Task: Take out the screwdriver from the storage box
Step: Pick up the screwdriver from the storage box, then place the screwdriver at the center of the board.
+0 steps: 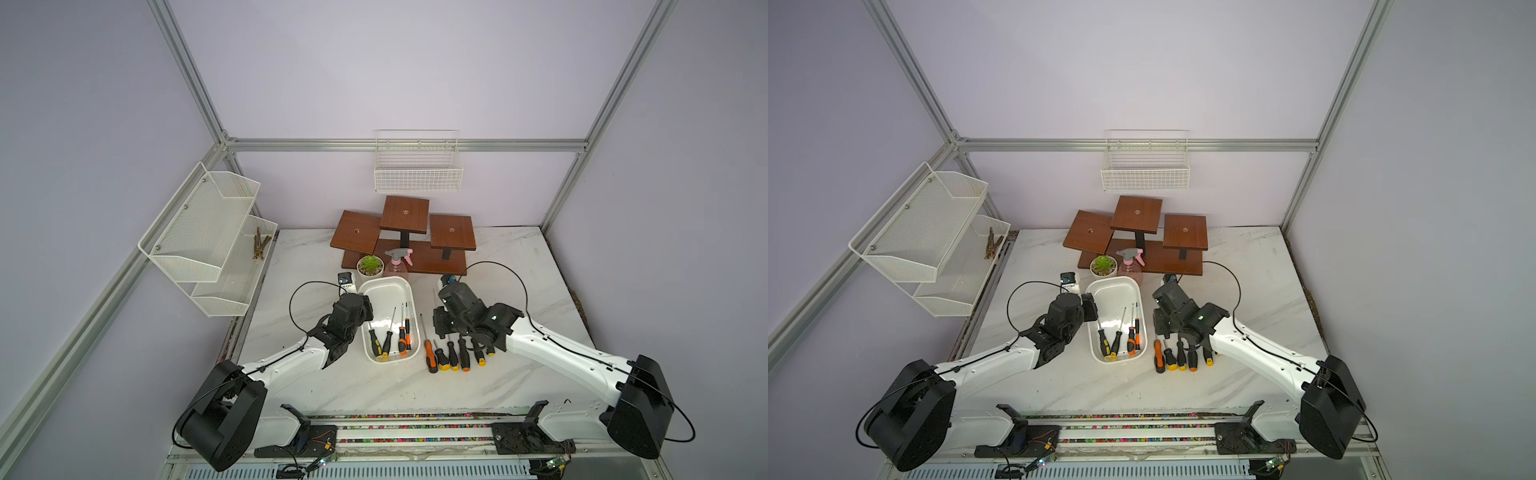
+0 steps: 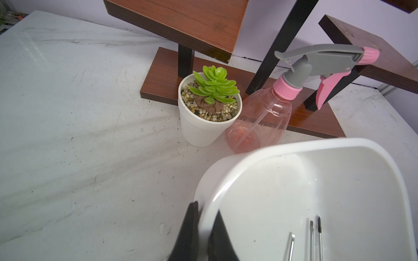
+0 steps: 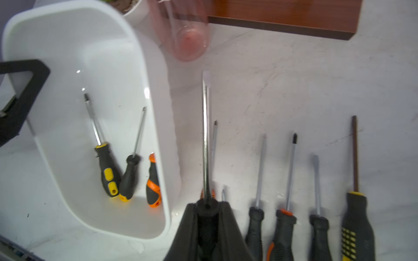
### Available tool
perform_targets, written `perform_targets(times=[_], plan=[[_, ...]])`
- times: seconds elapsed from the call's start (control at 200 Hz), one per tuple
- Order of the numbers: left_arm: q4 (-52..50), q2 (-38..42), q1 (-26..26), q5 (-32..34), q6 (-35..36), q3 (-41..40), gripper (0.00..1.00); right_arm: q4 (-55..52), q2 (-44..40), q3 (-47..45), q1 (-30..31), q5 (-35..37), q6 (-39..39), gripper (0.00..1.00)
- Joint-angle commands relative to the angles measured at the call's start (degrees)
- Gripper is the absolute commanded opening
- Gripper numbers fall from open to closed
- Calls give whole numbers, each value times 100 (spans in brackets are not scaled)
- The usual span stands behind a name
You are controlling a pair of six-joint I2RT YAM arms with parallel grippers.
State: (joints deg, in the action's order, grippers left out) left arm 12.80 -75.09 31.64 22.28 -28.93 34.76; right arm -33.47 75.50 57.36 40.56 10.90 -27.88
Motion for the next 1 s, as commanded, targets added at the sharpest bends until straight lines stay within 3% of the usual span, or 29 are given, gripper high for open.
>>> perform_targets(times=[0.0, 0.385, 0.6, 0.995], plan=[[210, 98, 9, 30, 19, -63, 0, -424, -274, -167, -600, 62, 469, 0], [225, 56, -16, 5, 19, -40, 0, -556, -22, -235, -2541, -33, 1417, 0], [237, 47, -22, -4, 15, -40, 0, -652, 304, -288, -2843, 200, 1760, 0], [233, 81, -26, 4, 10, -55, 0, -801, 1020, -72, -3260, -357, 2029, 0]])
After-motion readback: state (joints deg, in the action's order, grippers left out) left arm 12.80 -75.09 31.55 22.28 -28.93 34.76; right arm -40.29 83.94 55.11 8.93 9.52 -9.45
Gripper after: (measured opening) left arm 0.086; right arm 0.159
